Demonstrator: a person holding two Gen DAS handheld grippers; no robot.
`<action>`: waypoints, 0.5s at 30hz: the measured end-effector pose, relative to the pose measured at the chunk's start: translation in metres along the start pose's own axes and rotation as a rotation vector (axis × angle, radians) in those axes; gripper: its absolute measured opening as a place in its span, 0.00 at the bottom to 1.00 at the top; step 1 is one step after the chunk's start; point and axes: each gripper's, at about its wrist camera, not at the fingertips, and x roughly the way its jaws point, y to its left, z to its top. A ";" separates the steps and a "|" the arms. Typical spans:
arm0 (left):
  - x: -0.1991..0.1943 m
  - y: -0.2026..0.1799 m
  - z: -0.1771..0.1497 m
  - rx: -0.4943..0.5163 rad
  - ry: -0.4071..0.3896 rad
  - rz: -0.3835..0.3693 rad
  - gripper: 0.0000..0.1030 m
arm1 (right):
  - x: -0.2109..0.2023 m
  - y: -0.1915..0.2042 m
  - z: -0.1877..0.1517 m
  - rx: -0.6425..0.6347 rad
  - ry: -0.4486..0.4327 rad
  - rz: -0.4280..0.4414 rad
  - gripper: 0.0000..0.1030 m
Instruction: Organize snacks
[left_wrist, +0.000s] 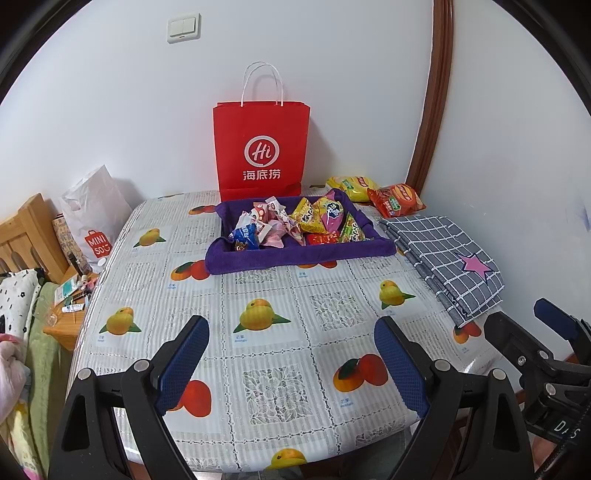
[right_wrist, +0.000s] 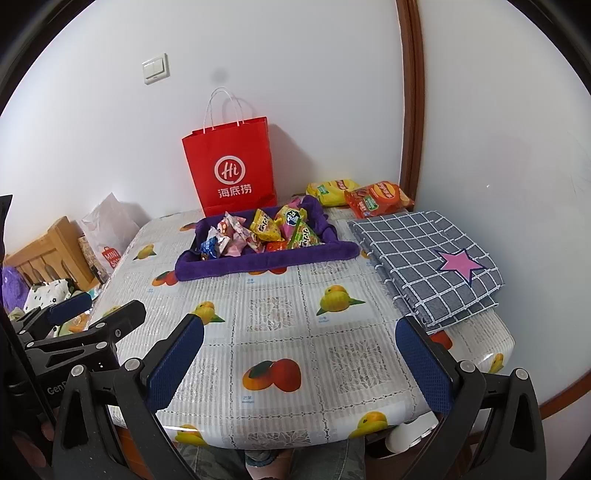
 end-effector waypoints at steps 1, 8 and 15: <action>0.000 0.000 0.000 -0.003 0.003 -0.010 0.88 | 0.000 0.000 0.000 0.001 0.000 0.000 0.99; -0.002 -0.001 0.002 -0.004 -0.001 -0.013 0.88 | -0.004 0.000 0.000 0.009 -0.007 0.011 0.99; -0.004 0.000 0.004 -0.004 -0.005 -0.018 0.88 | -0.007 0.002 0.001 0.009 -0.016 0.019 0.99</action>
